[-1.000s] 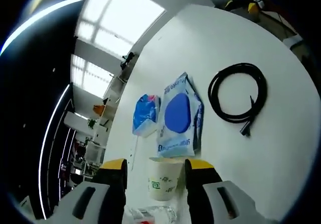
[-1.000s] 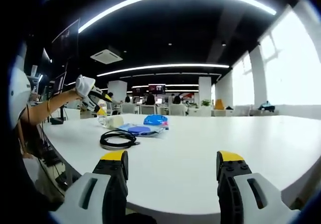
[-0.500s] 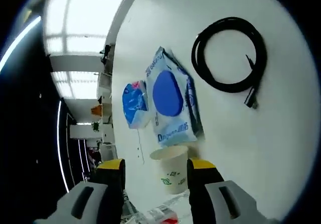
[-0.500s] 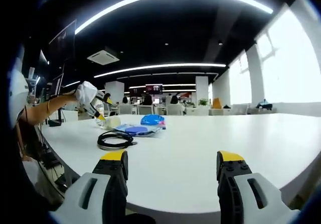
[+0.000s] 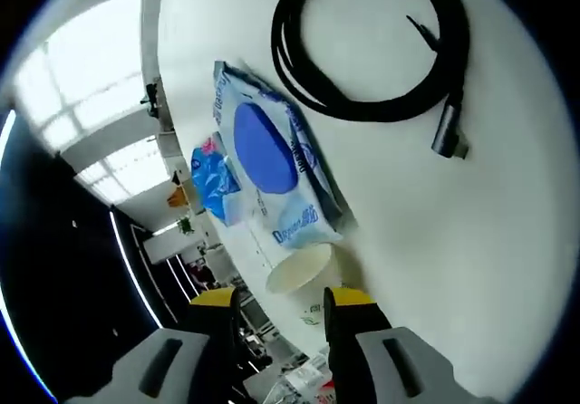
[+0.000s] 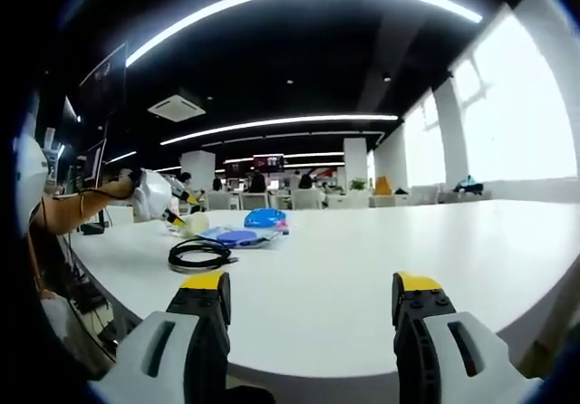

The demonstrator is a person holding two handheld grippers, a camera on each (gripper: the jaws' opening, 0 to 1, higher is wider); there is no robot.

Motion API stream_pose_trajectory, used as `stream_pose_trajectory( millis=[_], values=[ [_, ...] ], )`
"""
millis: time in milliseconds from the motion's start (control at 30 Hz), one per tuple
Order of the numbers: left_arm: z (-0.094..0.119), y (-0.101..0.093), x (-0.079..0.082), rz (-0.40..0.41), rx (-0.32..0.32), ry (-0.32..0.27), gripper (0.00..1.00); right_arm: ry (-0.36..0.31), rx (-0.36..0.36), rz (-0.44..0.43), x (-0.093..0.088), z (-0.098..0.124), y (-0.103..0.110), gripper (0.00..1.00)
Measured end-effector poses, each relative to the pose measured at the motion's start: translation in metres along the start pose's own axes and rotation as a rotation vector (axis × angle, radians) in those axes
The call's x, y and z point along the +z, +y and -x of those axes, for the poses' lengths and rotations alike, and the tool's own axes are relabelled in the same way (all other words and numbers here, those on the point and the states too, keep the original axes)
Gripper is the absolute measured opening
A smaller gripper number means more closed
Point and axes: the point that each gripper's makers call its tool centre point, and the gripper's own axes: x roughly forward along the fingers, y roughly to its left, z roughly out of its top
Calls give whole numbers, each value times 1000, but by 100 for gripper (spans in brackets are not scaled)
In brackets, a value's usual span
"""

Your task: Arrange the tabletop items into an orderly group along one side of the table until the central work area is clear of visible clutter.

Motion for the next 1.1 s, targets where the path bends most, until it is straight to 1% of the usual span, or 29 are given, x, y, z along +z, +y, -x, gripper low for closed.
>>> stream_pose_trajectory(
  millis=[67, 133, 233, 367, 467, 533, 600, 700, 767, 833, 867, 1000, 1033, 1067, 1100],
  values=[
    [-2, -2, 3, -37, -6, 9, 36, 2, 2, -10, -2, -2, 1, 70],
    [-2, -7, 7, -108, -28, 19, 34, 7, 15, -11, -3, -3, 4, 70],
    [-3, -14, 8, -218, -47, 74, 32, 5, 26, -8, -3, -3, 7, 70],
    [-5, -23, 15, -282, -61, 106, 30, 3, 7, -15, -5, -1, 1, 70],
    [-6, -26, 20, -287, -74, 105, 30, 3, -2, -24, -6, 1, -3, 70],
    [-7, -26, 17, -279, -76, 133, 30, 6, -6, -24, -6, 2, -4, 70],
    [-6, -22, 12, -309, -52, 175, 29, 5, -11, -22, -6, 3, -6, 70],
    [-6, -24, 17, -325, -54, 179, 28, 8, -17, -21, -6, 2, -8, 70],
    [-7, -28, 20, -336, -72, 179, 26, 9, -21, -20, -6, 2, -9, 70],
    [-9, -30, 18, -387, -82, 208, 26, 7, -19, -20, -6, 1, -9, 70],
    [-10, -31, 18, -392, -83, 214, 26, 6, -17, -21, -6, 1, -8, 70],
    [-15, -34, 14, -383, -115, 218, 25, 6, -13, -20, -6, 1, -6, 70],
    [-16, -35, 13, -391, -127, 215, 25, 8, -14, -20, -7, 1, -7, 70],
    [-18, -37, 14, -427, -140, 203, 25, 10, -18, -20, -8, 2, -8, 70],
    [-18, -38, 13, -427, -139, 201, 25, 15, -24, -20, -9, 2, -10, 70]
  ],
)
